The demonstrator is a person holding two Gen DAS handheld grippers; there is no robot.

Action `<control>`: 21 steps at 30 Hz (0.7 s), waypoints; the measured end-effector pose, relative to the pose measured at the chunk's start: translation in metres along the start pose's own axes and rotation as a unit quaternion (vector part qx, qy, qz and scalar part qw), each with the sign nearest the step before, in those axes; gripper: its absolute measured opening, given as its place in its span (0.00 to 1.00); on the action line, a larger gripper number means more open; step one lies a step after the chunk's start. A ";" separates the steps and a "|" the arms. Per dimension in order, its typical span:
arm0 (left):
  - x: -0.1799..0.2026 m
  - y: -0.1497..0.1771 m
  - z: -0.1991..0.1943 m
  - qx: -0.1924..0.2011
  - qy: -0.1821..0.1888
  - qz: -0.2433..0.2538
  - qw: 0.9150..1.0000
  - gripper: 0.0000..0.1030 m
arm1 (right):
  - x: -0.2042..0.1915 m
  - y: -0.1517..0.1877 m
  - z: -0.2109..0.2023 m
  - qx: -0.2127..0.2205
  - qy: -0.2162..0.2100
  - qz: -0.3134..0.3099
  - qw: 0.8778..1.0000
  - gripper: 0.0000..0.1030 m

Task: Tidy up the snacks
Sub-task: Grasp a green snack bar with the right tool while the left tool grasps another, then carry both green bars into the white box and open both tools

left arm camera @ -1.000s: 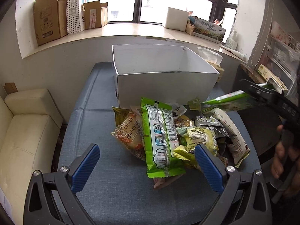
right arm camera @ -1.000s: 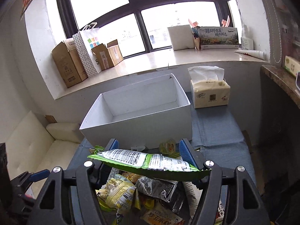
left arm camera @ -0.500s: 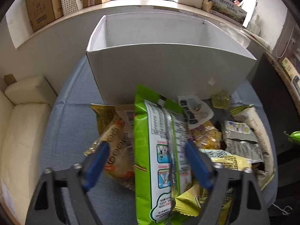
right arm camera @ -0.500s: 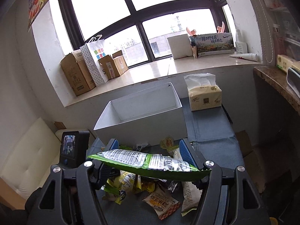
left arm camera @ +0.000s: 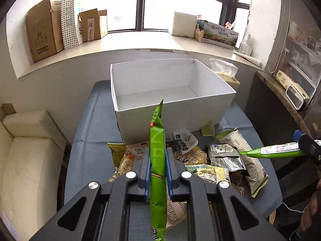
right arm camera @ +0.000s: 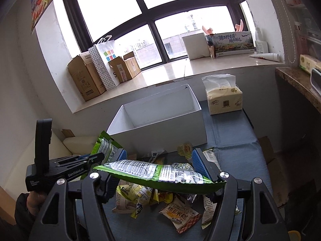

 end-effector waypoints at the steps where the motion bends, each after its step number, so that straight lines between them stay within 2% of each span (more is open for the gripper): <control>1: -0.002 -0.002 -0.003 0.003 0.001 -0.002 1.000 0.14 | -0.002 0.000 0.001 -0.001 -0.003 -0.002 1.000 0.70; 6: -0.010 -0.030 -0.015 0.020 0.005 -0.012 1.000 0.14 | -0.016 -0.016 0.009 0.003 -0.022 -0.021 1.000 0.70; 8: -0.013 -0.049 -0.019 0.031 0.010 -0.015 0.999 0.15 | -0.023 -0.032 0.016 0.008 -0.028 -0.026 0.999 0.70; 13: -0.024 -0.104 -0.016 0.061 -0.002 -0.023 0.998 0.15 | -0.034 -0.088 0.050 0.002 -0.038 -0.024 0.999 0.70; 17: -0.032 -0.146 0.005 0.083 -0.009 -0.020 0.996 0.15 | -0.038 -0.130 0.094 -0.005 -0.020 -0.051 0.999 0.70; 21: -0.041 -0.166 0.050 0.067 -0.022 -0.023 0.997 0.15 | -0.034 -0.151 0.152 -0.022 0.003 -0.084 0.996 0.70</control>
Point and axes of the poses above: each gripper's, at about its wrist camera, not at the fingertips, and z roughly the way its jaws point, x to its right, y to its underside, the point moved 5 cm from there along z, roughly the way its jaws point, and after that the axes turned 4 degrees about z, right-handed, at the moved point
